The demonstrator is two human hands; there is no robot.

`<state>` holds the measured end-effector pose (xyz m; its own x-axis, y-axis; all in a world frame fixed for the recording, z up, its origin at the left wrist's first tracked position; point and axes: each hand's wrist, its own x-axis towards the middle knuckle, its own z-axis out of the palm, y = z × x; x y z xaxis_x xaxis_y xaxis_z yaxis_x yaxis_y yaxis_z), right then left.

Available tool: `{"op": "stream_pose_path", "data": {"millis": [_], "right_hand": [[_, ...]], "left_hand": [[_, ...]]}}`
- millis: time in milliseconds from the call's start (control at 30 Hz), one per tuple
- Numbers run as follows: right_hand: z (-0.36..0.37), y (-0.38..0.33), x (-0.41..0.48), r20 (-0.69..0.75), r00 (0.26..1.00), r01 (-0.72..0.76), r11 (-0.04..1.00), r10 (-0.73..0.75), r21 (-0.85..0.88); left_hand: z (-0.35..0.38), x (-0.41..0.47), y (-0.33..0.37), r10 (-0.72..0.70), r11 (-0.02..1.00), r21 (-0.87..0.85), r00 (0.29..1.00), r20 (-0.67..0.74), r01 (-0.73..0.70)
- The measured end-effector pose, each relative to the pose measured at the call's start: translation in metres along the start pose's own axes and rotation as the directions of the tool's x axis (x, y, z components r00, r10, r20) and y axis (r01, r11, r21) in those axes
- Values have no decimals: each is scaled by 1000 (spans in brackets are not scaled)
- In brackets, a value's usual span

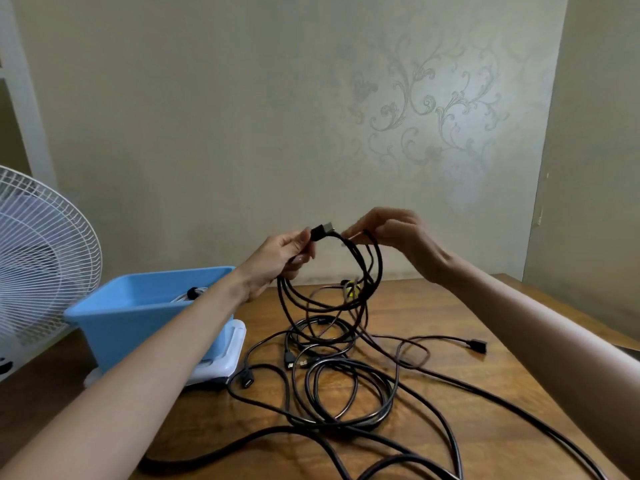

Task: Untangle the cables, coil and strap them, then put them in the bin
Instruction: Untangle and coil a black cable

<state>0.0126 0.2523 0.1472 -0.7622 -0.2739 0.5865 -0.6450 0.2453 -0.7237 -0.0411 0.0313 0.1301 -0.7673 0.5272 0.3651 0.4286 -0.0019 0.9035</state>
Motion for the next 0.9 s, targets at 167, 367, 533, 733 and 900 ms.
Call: {"op": "stream_pose_path", "data": {"millis": [167, 367, 533, 733, 900], "right_hand": [[14, 0, 1, -28, 999, 17, 1000, -17, 7], [5, -6, 1, -60, 998, 37, 983, -27, 180], [6, -1, 3, -168, 986, 68, 965, -25, 254], [2, 0, 5, -145, 989, 24, 993, -8, 116], [-6, 15, 6, 34, 983, -182, 919, 181, 349]], "left_hand": [[20, 4, 3, 145, 983, 121, 989, -26, -141], [27, 6, 13, 95, 968, 228, 993, 71, -109], [37, 4, 19, -37, 949, 311, 963, 266, -49], [37, 7, 16, -11, 984, 180, 993, 119, -11], [37, 8, 16, 48, 917, -398, 998, 46, -26]]}}
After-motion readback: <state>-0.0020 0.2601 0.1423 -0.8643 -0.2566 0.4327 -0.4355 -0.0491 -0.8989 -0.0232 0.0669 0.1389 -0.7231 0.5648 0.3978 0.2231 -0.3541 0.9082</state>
